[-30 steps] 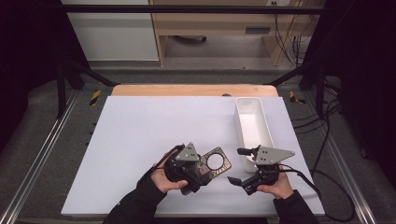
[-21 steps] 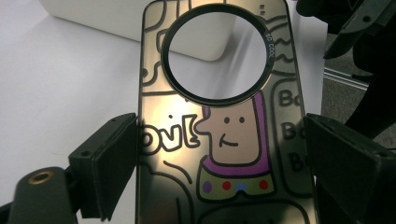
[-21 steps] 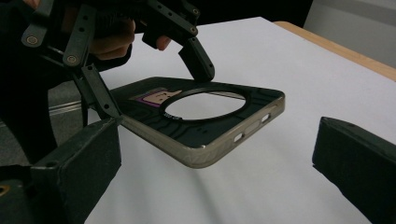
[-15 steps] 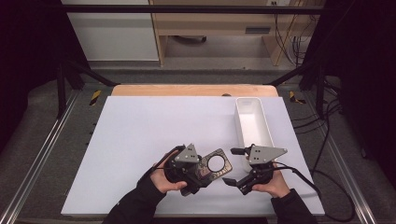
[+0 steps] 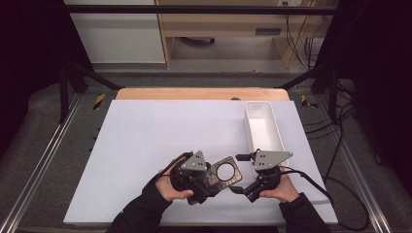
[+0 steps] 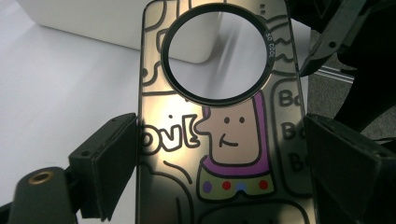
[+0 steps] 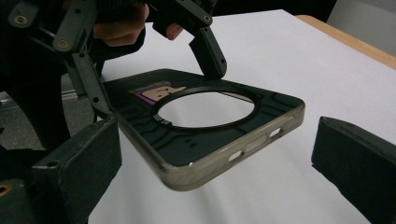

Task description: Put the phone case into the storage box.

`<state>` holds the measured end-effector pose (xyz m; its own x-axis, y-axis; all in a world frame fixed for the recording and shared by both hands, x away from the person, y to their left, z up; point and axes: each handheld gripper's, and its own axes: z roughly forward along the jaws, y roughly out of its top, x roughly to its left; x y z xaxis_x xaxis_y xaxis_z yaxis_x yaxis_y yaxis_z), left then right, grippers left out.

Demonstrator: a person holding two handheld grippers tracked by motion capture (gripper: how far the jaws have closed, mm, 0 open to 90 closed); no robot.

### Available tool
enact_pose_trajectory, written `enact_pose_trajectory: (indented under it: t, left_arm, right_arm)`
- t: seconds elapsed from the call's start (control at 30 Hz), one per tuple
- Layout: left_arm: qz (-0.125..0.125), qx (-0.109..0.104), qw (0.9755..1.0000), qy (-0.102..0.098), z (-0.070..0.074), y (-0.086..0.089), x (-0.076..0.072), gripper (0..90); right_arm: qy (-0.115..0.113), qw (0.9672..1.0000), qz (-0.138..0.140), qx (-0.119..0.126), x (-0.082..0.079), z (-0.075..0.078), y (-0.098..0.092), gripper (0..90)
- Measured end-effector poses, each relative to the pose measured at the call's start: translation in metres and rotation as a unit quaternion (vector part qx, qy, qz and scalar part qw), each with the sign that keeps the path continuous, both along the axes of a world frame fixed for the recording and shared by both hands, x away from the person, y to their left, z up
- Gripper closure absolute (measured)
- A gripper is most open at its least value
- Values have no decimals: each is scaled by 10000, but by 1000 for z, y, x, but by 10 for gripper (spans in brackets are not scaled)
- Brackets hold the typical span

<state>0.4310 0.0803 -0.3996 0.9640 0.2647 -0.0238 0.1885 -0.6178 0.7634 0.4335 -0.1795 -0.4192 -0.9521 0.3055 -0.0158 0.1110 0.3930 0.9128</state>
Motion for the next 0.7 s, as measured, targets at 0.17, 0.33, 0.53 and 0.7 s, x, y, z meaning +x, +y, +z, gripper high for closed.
enact_pose_trajectory:
  t: [0.17, 0.33, 0.53, 0.7]
  left_arm:
    - [-126, 48, 9999, -11, -1, -2, -1, 115]
    - [-234, 84, 9997, -7, -2, -4, -3, 115]
    - [-370, 108, 9993, -21, -4, -5, -4, 115]
    - [-454, 112, 9989, -44, -4, -6, -5, 115]
  right_arm:
    - [35, 9999, 105, -28, 0, -2, 2, 20]
    - [60, 9997, 225, -60, 0, -4, 3, 15]
    - [118, 9991, 387, -95, 0, -7, 6, 6]
    - [154, 9986, 497, -86, -1, -8, 8, 5]
